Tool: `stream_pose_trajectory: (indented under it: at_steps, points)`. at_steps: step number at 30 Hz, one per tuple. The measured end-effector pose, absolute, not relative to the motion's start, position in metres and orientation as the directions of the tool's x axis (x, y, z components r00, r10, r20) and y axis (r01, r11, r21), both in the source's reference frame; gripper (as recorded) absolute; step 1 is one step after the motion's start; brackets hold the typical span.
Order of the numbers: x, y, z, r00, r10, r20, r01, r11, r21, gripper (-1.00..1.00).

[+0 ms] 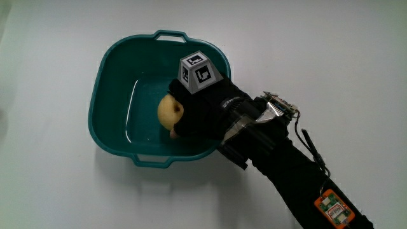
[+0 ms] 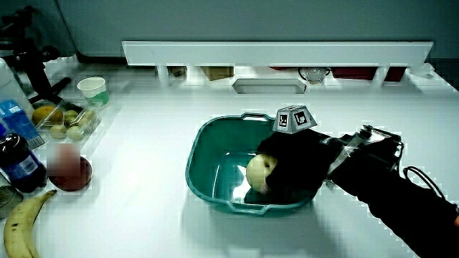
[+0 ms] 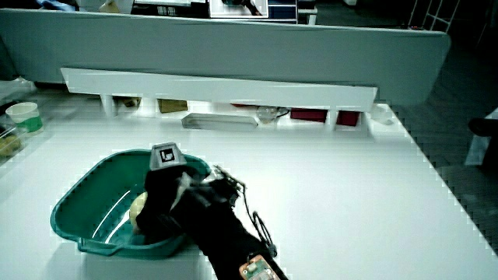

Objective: Place pear into plate

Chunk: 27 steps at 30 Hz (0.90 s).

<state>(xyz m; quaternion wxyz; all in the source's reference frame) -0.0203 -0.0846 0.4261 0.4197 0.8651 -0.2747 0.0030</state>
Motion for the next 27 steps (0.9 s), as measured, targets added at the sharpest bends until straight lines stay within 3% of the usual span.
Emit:
stream_pose_trajectory:
  at_steps: [17,18,19,27]
  points:
    - [-0.017,-0.086,0.444,0.875,-0.433,0.219,-0.414,-0.431,0.802,0.00]
    - [-0.016,-0.086,0.444,0.878,-0.439,0.192,-0.400,-0.451,0.798,-0.08]
    - [-0.015,-0.086,0.444,0.868,-0.434,0.240,-0.427,-0.409,0.806,-0.17]
    - [0.014,-0.088,0.396,0.844,-0.404,0.351,-0.515,-0.433,0.740,-0.83]
